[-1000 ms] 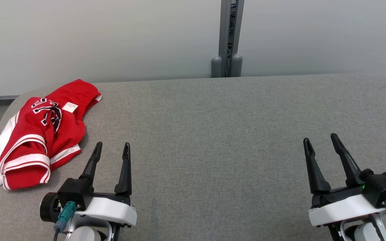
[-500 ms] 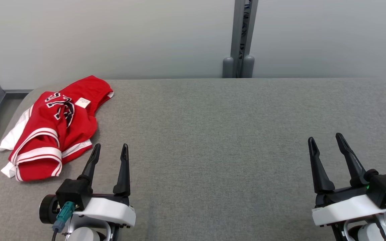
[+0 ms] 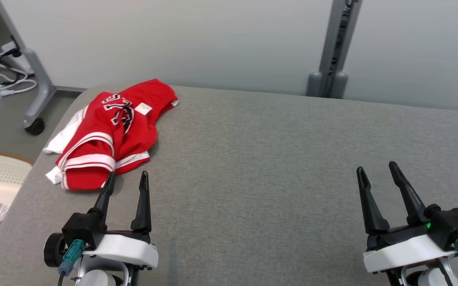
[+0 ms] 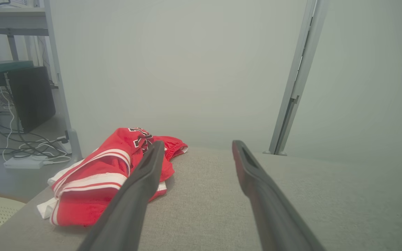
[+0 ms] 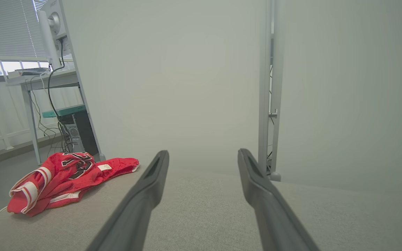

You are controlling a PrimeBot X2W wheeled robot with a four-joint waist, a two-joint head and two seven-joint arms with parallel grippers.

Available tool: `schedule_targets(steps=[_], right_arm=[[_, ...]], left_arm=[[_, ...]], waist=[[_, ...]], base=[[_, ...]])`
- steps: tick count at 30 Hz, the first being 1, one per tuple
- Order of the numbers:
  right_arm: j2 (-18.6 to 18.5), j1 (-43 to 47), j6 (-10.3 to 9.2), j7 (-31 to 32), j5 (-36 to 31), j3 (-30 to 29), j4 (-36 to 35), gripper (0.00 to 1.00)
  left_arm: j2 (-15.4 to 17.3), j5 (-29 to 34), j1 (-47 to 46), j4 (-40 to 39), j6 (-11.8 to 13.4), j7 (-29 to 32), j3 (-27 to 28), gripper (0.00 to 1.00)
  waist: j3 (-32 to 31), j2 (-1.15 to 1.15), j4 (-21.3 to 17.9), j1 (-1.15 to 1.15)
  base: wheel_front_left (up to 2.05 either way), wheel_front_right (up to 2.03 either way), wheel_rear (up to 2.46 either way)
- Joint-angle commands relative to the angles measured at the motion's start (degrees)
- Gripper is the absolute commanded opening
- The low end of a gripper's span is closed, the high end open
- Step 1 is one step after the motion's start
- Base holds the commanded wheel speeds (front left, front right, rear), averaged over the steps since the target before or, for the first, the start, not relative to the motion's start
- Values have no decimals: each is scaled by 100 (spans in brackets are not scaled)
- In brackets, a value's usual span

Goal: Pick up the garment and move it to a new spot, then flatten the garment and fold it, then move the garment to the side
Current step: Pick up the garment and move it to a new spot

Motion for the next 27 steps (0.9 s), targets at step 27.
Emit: schedule_targets(steps=[27], right_arm=[[-21,8,21,-9,95,160,-65,100]], left_arm=[[23,-226,107,-13,50,-21,236,100]], waist=[[53,0,1336,0]], base=[[0,0,0]])
